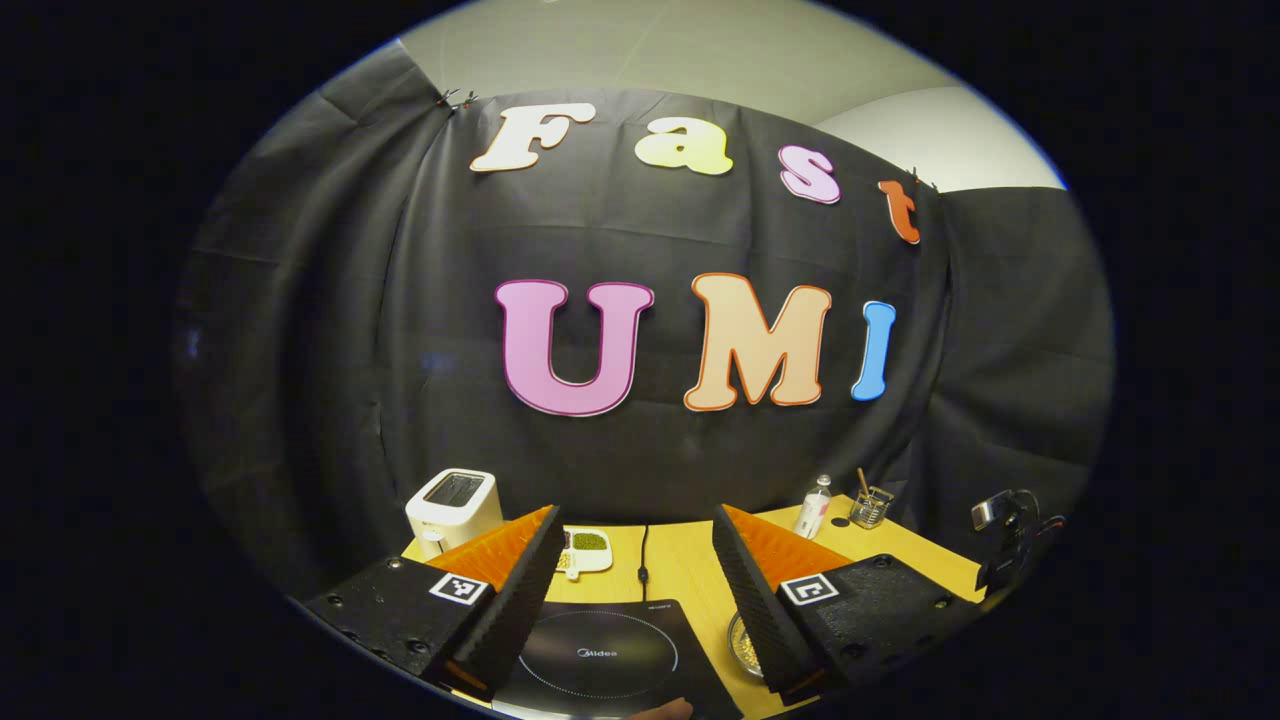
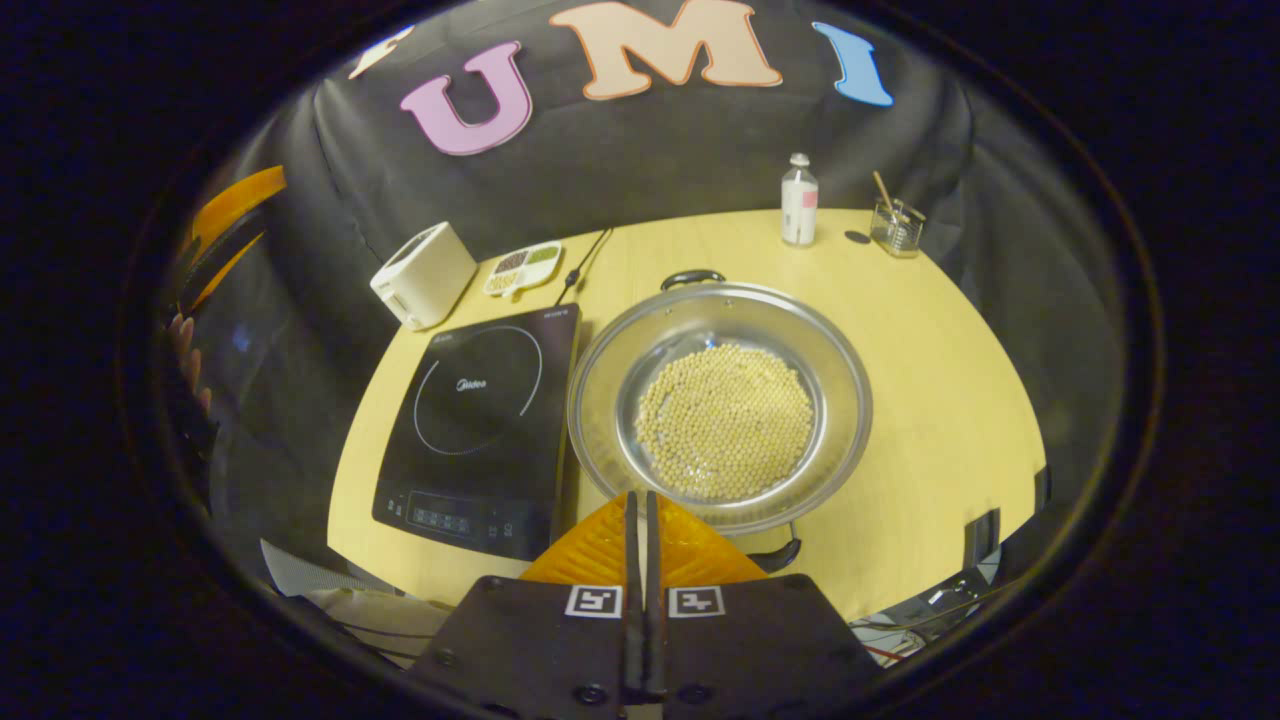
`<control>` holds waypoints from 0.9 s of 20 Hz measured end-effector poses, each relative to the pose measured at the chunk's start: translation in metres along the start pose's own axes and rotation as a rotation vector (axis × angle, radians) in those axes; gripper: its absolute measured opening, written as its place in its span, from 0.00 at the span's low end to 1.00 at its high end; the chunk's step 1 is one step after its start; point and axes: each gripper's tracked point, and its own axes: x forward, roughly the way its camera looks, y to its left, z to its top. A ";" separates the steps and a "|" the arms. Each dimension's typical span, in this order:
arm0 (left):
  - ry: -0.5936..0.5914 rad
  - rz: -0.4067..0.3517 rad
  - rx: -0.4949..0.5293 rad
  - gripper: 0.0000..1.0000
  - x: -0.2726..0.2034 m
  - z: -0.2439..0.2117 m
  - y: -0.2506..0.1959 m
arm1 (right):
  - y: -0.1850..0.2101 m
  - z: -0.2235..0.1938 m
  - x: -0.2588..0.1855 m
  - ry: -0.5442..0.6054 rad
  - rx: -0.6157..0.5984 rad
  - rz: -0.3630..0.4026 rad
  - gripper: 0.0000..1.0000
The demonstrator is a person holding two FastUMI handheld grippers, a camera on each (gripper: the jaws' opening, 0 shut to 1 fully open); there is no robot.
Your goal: First push the handle of the pot to place it horizontally, then grasp the pot with both hands and set it on the induction cooktop.
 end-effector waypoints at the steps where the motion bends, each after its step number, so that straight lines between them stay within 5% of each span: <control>1: 0.004 0.008 -0.002 0.91 0.000 -0.002 0.005 | -0.001 -0.008 0.006 0.019 -0.001 -0.001 0.03; 9: 0.023 0.065 -0.012 0.90 -0.007 -0.013 0.036 | -0.009 -0.062 0.040 0.166 -0.044 -0.042 0.03; 18: 0.034 0.089 -0.004 0.90 -0.009 -0.017 0.042 | -0.023 -0.075 0.050 0.221 -0.058 -0.061 0.00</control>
